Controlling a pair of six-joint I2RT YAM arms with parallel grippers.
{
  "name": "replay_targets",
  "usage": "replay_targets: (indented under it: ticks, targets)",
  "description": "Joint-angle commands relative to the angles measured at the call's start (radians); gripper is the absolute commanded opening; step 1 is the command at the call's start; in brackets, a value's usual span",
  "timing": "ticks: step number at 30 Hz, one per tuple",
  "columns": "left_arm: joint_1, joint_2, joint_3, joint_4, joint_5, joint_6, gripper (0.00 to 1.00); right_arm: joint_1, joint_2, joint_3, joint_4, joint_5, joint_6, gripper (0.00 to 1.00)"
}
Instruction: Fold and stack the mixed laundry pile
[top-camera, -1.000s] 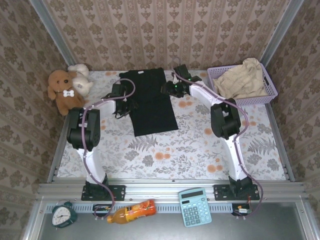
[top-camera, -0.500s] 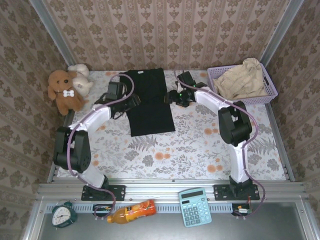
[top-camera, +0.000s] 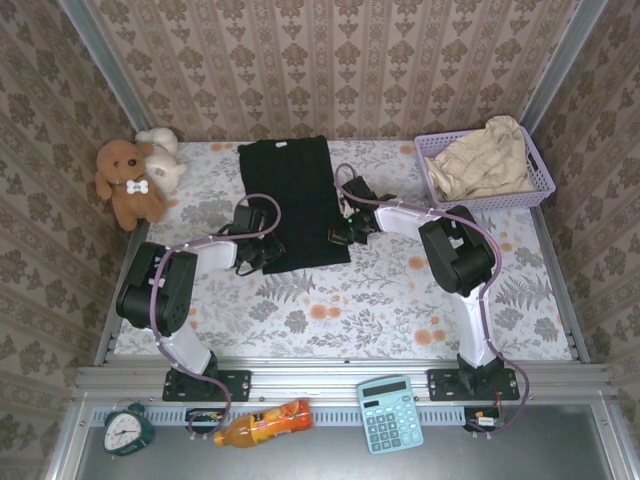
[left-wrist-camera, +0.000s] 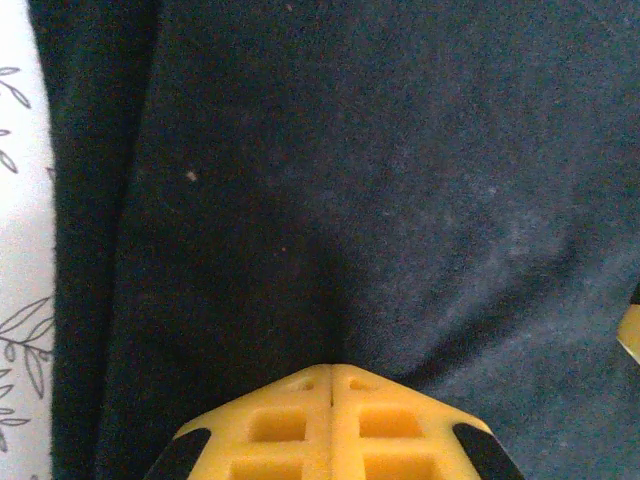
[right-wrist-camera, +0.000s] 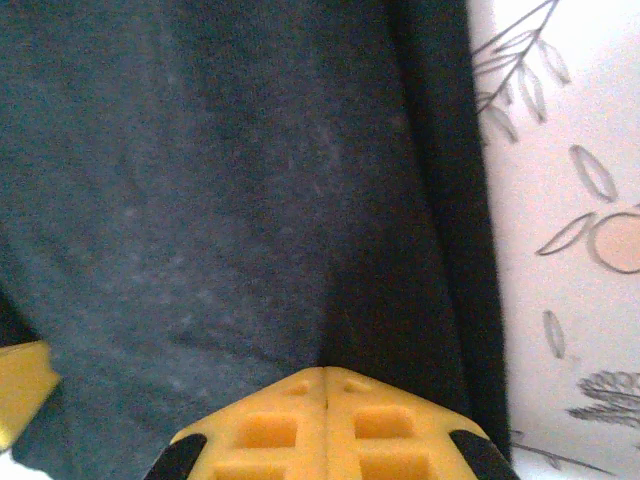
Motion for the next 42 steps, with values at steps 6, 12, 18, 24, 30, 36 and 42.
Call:
replay_targets:
  ticks: [6,12,18,24,30,36,42]
  targets:
    - [-0.179,-0.092,-0.179,-0.101,-0.039,-0.054,0.0,0.056,-0.185,-0.317,0.023,0.11,0.076,0.0]
    - [-0.288,-0.358,-0.329,-0.19,-0.095,-0.15,0.0,0.142,-0.373,-0.525,0.019,0.207,0.131,0.0]
    - [-0.298,-0.625,-0.347,-0.395,-0.163,-0.125,0.59,0.213,-0.582,-0.629,-0.081,0.307,0.194,0.22]
    - [-0.3,-0.816,-0.28,-0.639,-0.197,-0.125,1.0,0.233,-0.846,-0.71,-0.141,0.342,0.27,1.0]
    - [-0.345,-0.911,-0.301,-0.709,-0.178,-0.268,1.0,0.233,-1.017,-0.773,-0.218,0.336,0.311,1.0]
    - [-0.449,-0.944,-0.37,-0.661,-0.269,-0.522,0.83,0.233,-0.964,-0.829,-0.111,0.233,0.326,0.67]
    - [-0.588,-0.952,-0.415,-0.634,-0.423,-0.741,0.75,0.242,-0.785,-0.79,0.006,0.179,0.337,0.48]
